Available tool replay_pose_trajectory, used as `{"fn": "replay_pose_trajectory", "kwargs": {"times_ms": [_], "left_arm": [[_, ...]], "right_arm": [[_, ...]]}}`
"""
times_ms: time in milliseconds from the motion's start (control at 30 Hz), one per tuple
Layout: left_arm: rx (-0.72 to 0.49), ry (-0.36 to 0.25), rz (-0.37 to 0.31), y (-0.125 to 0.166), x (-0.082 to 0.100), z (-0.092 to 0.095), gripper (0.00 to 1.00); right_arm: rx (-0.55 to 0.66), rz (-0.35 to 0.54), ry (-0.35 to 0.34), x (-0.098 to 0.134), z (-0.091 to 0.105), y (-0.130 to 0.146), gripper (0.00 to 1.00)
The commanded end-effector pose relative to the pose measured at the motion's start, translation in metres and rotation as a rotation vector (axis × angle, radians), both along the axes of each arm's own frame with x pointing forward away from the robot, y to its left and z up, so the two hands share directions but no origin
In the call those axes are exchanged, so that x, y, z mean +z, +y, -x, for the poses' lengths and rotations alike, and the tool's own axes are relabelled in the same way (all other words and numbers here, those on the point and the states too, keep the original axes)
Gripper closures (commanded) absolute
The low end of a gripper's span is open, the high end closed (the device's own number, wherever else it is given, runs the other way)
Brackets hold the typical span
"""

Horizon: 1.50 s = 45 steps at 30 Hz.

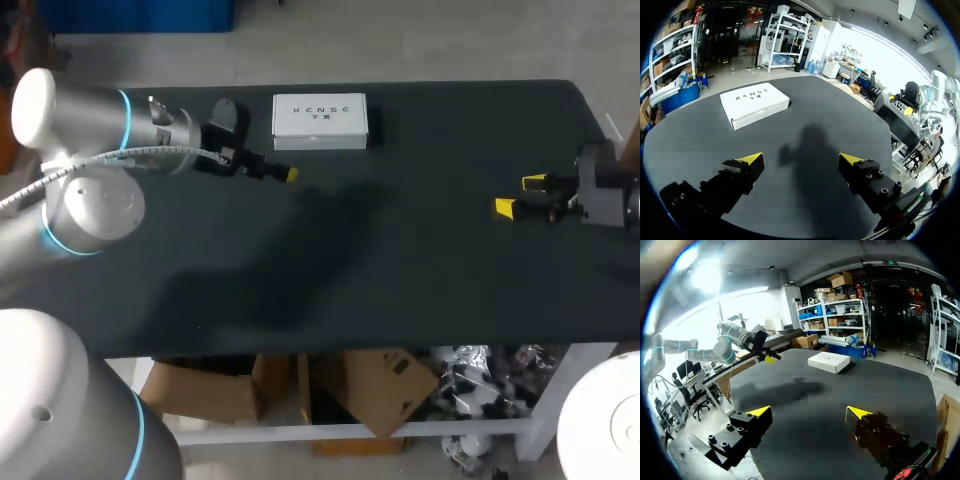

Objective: Assemble the packaging by folding the flat box into shape, placing the metal phone stand inside, and closing the box properly

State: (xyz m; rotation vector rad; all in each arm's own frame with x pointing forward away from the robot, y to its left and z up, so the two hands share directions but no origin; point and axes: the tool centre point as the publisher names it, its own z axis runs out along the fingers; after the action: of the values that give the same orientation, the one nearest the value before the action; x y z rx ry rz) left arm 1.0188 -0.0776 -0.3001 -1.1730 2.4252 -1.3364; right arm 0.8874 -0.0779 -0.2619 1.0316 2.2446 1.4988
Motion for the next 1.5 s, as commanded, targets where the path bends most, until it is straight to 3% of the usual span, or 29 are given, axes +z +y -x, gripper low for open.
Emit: {"fn": "replay_pose_trajectory", "kwargs": {"times_ms": [33,133,333,700,1100,1500], "left_arm": [[0.028,-0.072,-0.038,0.006,0.001,0.009,0.0],[0.022,-0.11,-0.081,0.01,0.005,0.008,0.0],[-0.034,-0.195,-0.097,0.018,0.014,0.019,0.0],[-0.195,-0.274,-0.036,0.043,0.004,0.021,0.0],[-0.116,-0.345,0.008,0.041,0.008,0.029,0.0],[-0.056,-0.359,-0.052,0.039,0.011,0.034,0.0]], "right_arm": [[0.003,-0.006,-0.004,-0.001,0.001,-0.002,0.0],[0.003,-0.006,-0.004,-0.001,0.001,-0.002,0.0],[0.003,-0.006,-0.004,-0.001,0.001,-0.002,0.0],[0.003,-0.006,-0.004,-0.001,0.001,-0.002,0.0],[0.003,-0.006,-0.004,-0.001,0.001,-0.002,0.0],[0.003,-0.006,-0.004,-0.001,0.001,-0.002,0.0]]}}
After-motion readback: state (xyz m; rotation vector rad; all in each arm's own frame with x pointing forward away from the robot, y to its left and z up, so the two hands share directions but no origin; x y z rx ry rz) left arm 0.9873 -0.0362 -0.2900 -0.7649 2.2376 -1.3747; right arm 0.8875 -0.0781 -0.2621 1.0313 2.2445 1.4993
